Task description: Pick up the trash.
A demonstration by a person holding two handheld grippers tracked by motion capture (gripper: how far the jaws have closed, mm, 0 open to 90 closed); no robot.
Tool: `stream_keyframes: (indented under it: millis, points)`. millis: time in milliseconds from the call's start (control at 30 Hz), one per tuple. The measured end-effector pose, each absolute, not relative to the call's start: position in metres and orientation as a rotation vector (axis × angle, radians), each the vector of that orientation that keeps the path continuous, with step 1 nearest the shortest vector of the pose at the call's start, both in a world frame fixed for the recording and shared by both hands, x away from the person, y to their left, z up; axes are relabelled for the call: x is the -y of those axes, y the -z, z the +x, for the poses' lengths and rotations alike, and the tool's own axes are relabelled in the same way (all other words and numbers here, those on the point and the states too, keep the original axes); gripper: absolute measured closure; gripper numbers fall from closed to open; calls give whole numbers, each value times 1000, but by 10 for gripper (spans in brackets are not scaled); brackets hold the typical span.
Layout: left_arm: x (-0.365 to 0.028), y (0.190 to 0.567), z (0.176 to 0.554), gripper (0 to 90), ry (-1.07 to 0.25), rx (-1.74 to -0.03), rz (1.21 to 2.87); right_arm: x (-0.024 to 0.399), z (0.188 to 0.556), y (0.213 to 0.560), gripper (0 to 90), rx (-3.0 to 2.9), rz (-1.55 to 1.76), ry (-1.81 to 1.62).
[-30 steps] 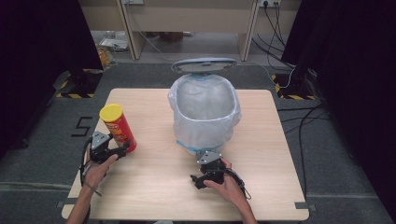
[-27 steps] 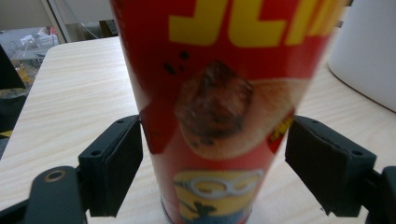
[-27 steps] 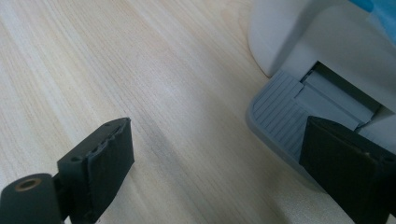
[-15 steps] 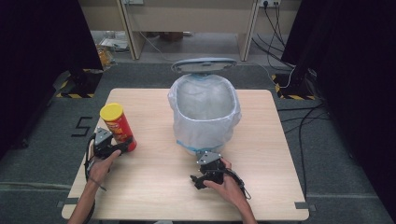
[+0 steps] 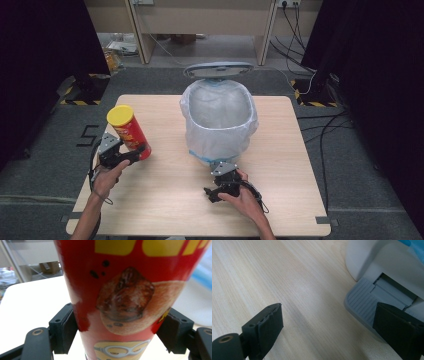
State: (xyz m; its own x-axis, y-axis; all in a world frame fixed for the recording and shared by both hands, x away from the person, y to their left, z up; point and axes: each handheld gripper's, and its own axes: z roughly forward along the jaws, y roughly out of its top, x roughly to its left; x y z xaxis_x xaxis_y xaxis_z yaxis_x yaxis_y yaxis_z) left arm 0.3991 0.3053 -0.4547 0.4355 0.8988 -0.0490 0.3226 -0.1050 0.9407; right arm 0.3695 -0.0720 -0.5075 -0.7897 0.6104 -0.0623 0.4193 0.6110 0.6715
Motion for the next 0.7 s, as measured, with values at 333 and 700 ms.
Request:
stream_keyframes:
  millis: [333, 700]
  points:
    - [-291, 434, 394, 243, -656, -1003, 1669, 73, 370, 507, 95, -2557, 832, -958]
    - [-284, 410, 393, 243, -631, -952, 1659, 72, 370, 507, 95, -2558, 825, -953]
